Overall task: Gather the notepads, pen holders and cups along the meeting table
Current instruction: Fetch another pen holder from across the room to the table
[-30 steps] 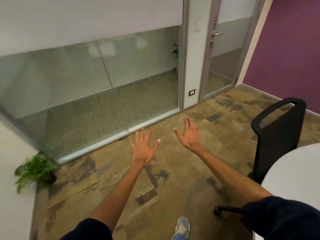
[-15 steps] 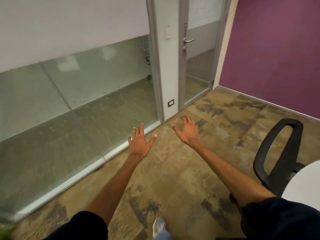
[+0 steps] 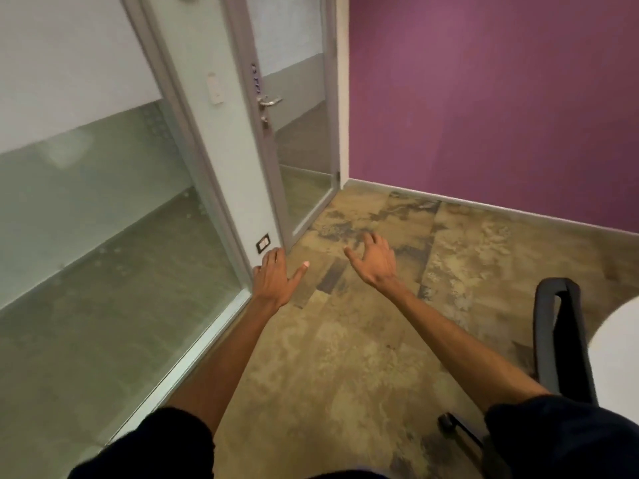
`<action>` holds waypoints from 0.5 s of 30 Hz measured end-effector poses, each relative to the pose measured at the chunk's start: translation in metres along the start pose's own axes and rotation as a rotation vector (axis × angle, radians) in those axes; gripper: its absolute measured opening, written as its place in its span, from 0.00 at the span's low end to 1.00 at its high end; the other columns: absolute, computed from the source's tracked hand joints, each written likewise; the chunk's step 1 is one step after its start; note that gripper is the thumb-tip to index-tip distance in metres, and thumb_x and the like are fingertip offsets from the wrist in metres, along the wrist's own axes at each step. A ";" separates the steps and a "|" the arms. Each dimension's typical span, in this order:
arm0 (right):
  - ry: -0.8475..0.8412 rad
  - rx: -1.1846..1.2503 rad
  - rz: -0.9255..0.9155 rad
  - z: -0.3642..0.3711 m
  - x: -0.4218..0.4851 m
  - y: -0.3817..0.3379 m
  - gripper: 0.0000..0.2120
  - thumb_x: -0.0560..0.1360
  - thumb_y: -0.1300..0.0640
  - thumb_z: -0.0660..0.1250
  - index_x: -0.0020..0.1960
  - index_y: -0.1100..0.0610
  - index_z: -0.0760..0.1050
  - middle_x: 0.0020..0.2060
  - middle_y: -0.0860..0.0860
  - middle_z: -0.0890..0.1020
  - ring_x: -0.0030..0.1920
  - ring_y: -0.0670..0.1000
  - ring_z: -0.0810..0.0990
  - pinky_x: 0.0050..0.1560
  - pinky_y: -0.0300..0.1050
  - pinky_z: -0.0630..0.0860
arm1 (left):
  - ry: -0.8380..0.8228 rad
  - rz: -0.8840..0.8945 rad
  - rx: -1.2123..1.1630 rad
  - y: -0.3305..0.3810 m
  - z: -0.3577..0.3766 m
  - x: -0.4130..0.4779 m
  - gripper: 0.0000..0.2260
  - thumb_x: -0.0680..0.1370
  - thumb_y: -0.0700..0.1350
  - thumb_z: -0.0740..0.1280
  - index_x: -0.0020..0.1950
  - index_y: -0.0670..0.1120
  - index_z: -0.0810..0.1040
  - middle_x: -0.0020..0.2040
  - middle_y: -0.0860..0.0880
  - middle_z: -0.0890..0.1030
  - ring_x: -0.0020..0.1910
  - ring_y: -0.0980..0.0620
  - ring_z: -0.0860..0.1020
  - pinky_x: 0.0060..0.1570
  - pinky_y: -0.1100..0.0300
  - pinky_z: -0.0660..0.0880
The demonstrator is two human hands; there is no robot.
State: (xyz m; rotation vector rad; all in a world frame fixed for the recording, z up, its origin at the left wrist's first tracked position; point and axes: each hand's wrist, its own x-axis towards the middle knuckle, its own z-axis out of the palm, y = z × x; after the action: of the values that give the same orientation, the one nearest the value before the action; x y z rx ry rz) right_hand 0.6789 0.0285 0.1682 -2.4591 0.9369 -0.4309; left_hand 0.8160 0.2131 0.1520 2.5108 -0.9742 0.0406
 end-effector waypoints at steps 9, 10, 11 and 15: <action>0.162 0.032 0.204 -0.040 0.128 0.127 0.26 0.81 0.40 0.55 0.70 0.55 0.70 0.66 0.54 0.74 0.68 0.55 0.70 0.67 0.55 0.69 | -0.153 0.258 0.004 0.107 0.100 0.179 0.26 0.80 0.63 0.56 0.69 0.46 0.69 0.68 0.45 0.73 0.68 0.45 0.69 0.66 0.45 0.67; 0.175 0.036 0.219 -0.046 0.144 0.145 0.25 0.81 0.40 0.54 0.70 0.55 0.70 0.65 0.54 0.75 0.68 0.55 0.70 0.67 0.56 0.69 | -0.158 0.292 -0.008 0.125 0.115 0.198 0.25 0.81 0.62 0.55 0.69 0.47 0.70 0.67 0.46 0.73 0.68 0.46 0.69 0.66 0.45 0.67; 0.187 0.039 0.236 -0.053 0.160 0.163 0.25 0.81 0.40 0.54 0.70 0.55 0.70 0.65 0.54 0.75 0.68 0.55 0.70 0.67 0.56 0.69 | -0.164 0.321 -0.014 0.144 0.129 0.216 0.23 0.81 0.61 0.54 0.68 0.47 0.71 0.67 0.47 0.73 0.68 0.46 0.69 0.67 0.45 0.66; 0.253 0.035 0.320 -0.090 0.220 0.238 0.25 0.81 0.40 0.53 0.69 0.55 0.71 0.66 0.54 0.75 0.68 0.54 0.70 0.67 0.55 0.69 | -0.207 0.419 -0.013 0.223 0.178 0.289 0.23 0.82 0.60 0.50 0.65 0.46 0.72 0.68 0.46 0.72 0.70 0.46 0.67 0.68 0.45 0.64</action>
State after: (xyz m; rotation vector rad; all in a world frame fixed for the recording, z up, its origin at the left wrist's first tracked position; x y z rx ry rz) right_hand 0.6685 -0.3072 0.1447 -2.2024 1.3866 -0.6470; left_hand 0.8657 -0.1897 0.1325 2.2885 -1.5648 -0.0985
